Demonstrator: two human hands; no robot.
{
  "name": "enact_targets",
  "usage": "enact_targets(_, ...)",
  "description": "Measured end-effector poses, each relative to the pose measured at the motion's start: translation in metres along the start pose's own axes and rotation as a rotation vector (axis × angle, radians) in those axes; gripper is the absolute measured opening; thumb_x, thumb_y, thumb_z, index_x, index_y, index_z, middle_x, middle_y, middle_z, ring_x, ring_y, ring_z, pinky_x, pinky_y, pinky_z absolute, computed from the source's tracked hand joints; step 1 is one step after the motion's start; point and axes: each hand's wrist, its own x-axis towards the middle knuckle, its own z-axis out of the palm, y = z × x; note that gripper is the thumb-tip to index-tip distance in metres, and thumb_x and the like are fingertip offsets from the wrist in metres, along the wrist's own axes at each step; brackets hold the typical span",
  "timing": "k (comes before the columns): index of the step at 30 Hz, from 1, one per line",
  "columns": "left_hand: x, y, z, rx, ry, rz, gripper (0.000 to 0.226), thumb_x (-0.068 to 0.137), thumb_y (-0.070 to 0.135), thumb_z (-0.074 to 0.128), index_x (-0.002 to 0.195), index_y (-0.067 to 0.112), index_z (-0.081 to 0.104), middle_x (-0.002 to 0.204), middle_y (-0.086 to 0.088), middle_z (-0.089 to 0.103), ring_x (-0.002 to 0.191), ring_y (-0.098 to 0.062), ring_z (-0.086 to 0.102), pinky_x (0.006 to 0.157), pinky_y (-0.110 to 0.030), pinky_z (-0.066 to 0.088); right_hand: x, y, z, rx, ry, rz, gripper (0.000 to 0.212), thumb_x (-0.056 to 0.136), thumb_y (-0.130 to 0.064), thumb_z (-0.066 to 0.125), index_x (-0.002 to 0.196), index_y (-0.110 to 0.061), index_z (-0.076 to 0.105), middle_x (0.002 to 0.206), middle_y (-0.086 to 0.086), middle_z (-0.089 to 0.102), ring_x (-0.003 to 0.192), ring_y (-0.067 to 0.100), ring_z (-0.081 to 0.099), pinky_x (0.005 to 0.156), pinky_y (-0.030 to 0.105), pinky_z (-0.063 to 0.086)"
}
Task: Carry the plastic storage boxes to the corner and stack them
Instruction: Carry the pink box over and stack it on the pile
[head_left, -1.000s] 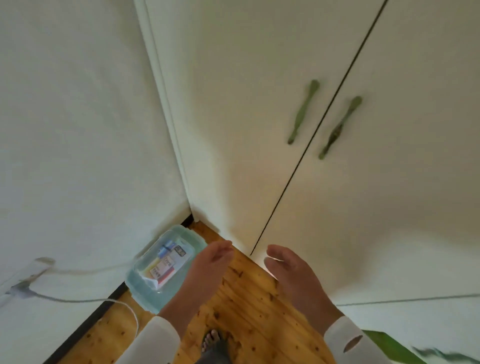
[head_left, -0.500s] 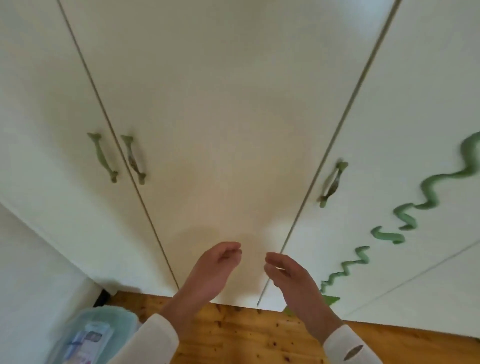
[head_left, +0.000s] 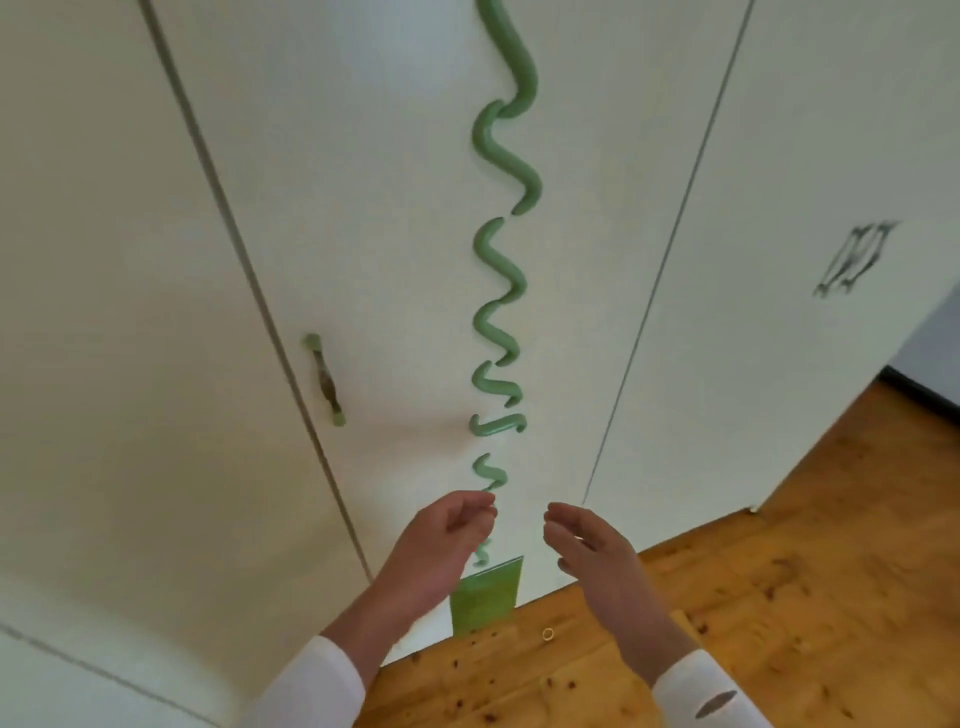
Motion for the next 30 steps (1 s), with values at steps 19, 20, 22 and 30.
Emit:
enact_targets(19, 0.087, 0.087, 0.249, 0.273, -0.52, 0.189, 0.014, 0.097, 0.037, 0.053, 0.105, 0.047, 0.058, 0.111, 0.023, 0.065, 0.102, 0.005, 0.061, 0.073, -0.005, 0.041, 0.004, 0.063, -0.235, 0.218, 0.508, 0.087, 0.028, 0.094, -0.045, 0.054, 0.123, -0.041, 0.054, 0.115, -0.026, 0.056, 0.109, 0.004, 0.055, 0.084, 0.02, 0.043)
enact_targets(20, 0.095, 0.092, 0.265, 0.283, -0.548, 0.203, 0.014, 0.097, 0.037, 0.053, 0.103, 0.049, 0.059, 0.109, 0.025, 0.065, 0.099, 0.009, 0.06, 0.068, -0.002, 0.041, 0.009, 0.063, -0.249, 0.219, 0.528, 0.092, 0.028, 0.094, -0.045, 0.054, 0.122, -0.042, 0.054, 0.114, -0.028, 0.056, 0.108, 0.001, 0.054, 0.081, 0.018, 0.043)
enact_targets(22, 0.117, 0.107, 0.303, 0.301, -0.592, 0.222, 0.014, 0.097, 0.036, 0.053, 0.1, 0.049, 0.058, 0.106, 0.027, 0.064, 0.094, 0.014, 0.058, 0.062, 0.001, 0.04, 0.023, 0.069, -0.284, 0.23, 0.586, 0.094, 0.028, 0.094, -0.046, 0.054, 0.122, -0.043, 0.054, 0.112, -0.031, 0.055, 0.104, -0.002, 0.054, 0.074, 0.014, 0.043)
enact_targets(30, 0.193, 0.177, 0.452, 0.305, -0.745, 0.257, 0.015, 0.097, 0.038, 0.053, 0.108, 0.044, 0.061, 0.108, 0.026, 0.063, 0.1, 0.008, 0.057, 0.075, -0.008, 0.043, 0.064, 0.076, -0.426, 0.278, 0.762, 0.201, 0.032, 0.094, -0.043, 0.055, 0.125, -0.036, 0.057, 0.116, -0.025, 0.057, 0.108, 0.0, 0.054, 0.099, 0.029, 0.045)
